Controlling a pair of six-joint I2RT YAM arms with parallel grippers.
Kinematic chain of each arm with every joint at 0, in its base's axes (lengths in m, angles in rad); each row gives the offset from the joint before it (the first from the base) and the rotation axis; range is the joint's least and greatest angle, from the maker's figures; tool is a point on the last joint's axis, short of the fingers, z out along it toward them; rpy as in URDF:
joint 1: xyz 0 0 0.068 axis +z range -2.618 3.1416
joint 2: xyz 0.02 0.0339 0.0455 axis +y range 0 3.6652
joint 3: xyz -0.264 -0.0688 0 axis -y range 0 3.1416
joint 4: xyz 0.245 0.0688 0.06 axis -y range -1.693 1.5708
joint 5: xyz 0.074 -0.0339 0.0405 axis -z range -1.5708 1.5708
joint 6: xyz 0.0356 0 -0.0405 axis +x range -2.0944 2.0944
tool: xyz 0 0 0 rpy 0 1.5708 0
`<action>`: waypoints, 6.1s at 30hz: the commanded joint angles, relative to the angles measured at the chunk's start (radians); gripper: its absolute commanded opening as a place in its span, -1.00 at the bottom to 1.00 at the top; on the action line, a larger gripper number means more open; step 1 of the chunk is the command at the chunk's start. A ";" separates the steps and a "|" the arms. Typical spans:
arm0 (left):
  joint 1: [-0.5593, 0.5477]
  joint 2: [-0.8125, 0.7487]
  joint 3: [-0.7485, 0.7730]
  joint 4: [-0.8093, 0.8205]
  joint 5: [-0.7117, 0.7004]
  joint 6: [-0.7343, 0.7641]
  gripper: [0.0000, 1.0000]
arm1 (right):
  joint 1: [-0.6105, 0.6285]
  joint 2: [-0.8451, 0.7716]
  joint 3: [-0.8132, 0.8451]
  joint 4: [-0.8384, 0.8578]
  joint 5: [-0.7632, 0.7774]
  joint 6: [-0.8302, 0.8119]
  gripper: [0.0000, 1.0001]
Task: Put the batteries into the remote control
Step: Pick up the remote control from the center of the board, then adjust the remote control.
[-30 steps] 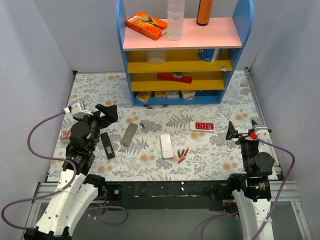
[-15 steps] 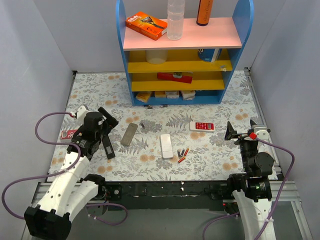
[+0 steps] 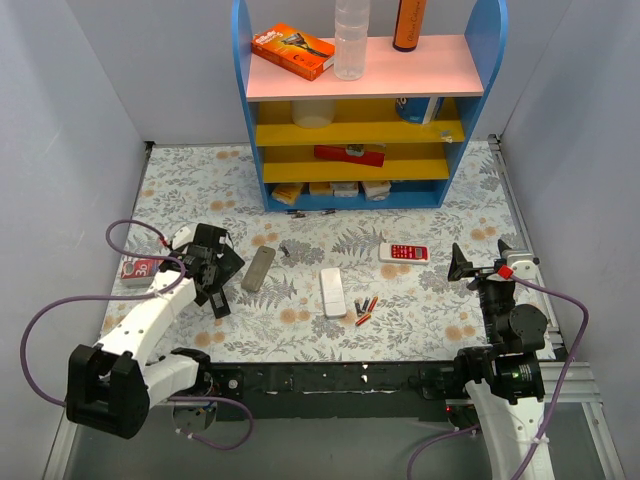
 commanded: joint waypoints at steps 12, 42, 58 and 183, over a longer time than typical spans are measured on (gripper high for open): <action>0.130 0.207 -0.022 0.108 -0.073 0.090 0.82 | 0.024 -0.204 0.025 0.017 0.021 0.011 0.96; 0.168 0.314 -0.039 0.147 0.155 0.180 -0.12 | 0.029 -0.192 0.038 0.012 0.033 0.028 0.96; 0.153 0.214 0.099 0.147 0.282 0.384 -0.90 | 0.029 0.246 0.268 -0.111 -0.574 0.140 0.96; -0.770 0.059 -0.278 1.952 0.060 0.028 0.00 | 0.541 0.896 -0.164 1.407 -0.250 1.384 -0.97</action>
